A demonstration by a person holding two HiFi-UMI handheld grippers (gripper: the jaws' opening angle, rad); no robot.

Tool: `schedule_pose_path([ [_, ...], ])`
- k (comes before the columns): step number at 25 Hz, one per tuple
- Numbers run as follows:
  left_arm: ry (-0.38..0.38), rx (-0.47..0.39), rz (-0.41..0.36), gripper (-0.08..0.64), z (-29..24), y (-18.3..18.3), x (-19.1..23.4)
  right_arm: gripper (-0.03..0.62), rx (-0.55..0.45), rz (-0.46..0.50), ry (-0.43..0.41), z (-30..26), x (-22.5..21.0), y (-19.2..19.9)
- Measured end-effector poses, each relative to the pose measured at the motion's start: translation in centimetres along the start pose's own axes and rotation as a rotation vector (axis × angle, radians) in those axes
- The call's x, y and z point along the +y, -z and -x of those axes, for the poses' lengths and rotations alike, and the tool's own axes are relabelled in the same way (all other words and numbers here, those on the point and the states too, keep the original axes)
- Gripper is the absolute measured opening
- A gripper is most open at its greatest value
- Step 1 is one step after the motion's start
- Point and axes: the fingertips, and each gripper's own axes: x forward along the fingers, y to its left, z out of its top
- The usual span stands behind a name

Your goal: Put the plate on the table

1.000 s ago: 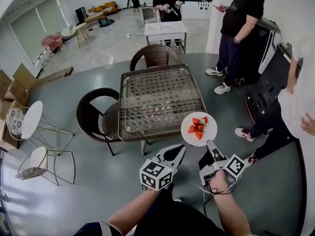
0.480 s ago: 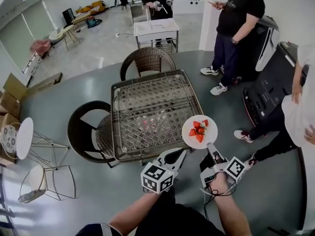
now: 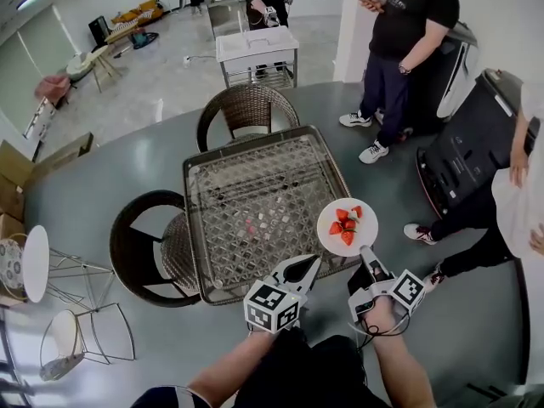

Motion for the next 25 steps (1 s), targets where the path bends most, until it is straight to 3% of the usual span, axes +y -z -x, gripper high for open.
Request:
schedule_pose_path([
  [8, -0.019, 0.011, 0.002, 0.005, -1.3, -0.1, 2.5, 0.011, 0.013, 0.023, 0.074, -2.7, -3.3, -1.3],
  [25, -0.157, 0.030, 0.059, 0.005, -5.1, 1.8, 5.1, 0.011, 0.213, -0.007, 0.173, -8.9, -12.4, -1.9],
])
